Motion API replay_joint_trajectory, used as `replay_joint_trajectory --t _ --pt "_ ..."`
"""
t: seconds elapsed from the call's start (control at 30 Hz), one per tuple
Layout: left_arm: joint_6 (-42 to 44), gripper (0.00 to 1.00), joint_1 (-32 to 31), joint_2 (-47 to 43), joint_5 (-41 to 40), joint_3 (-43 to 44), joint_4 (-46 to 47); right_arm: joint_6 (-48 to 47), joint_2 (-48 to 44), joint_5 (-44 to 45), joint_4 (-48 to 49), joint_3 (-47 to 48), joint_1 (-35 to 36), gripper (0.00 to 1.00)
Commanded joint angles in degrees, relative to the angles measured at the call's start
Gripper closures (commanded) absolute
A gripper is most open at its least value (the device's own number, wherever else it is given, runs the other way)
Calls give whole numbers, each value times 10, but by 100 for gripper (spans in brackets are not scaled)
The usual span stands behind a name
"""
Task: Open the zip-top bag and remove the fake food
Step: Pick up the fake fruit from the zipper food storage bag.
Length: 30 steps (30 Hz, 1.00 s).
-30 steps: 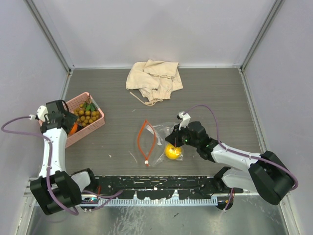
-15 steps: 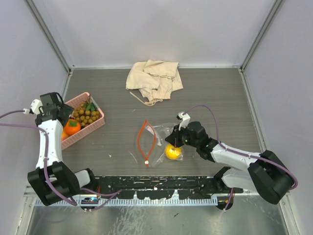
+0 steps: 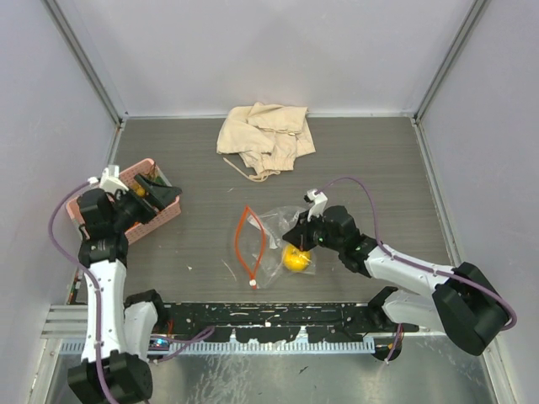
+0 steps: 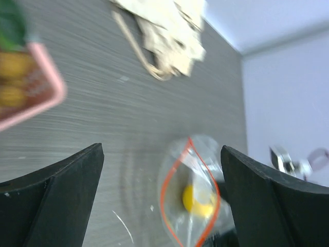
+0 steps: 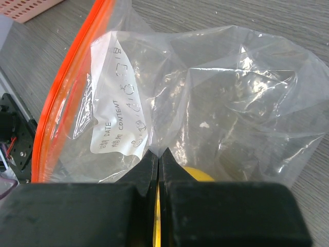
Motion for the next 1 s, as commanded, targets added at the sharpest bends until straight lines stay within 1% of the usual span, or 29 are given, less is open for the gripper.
replay_joint_trajectory --t 0.0,0.17,0.3,0.37,0.43,0.47,0.5,0.7,0.83,0.97 --pt "-5 4 -53 -69 155 -11 52 11 2 -14 24 34 -3 98" --pt "-19 7 -108 -138 168 -38 9 12 8 -6 14 56 -7 98" --pt "-41 9 -122 -186 176 -61 -19 9 11 -1 -5 70 -11 98" --pt "-53 12 -122 -188 187 -73 -24 5 12 -1 -16 76 -11 98" --pt "-67 12 -123 -193 188 -85 -25 -1 9 0 -30 82 -12 98" --pt "-70 16 -123 -196 188 -88 -25 -3 5 3 -37 83 -12 98" --pt "-71 17 -124 -198 187 -91 -24 -5 2 5 -41 83 -14 98" --pt "-78 21 -137 -207 161 -107 -24 -31 1 7 -70 92 -17 97" --pt "-85 24 -185 -209 110 -130 -23 -63 10 -3 -90 101 -17 97" --pt "-85 29 -279 -168 33 -151 -21 -91 7 -21 -111 112 -17 95"
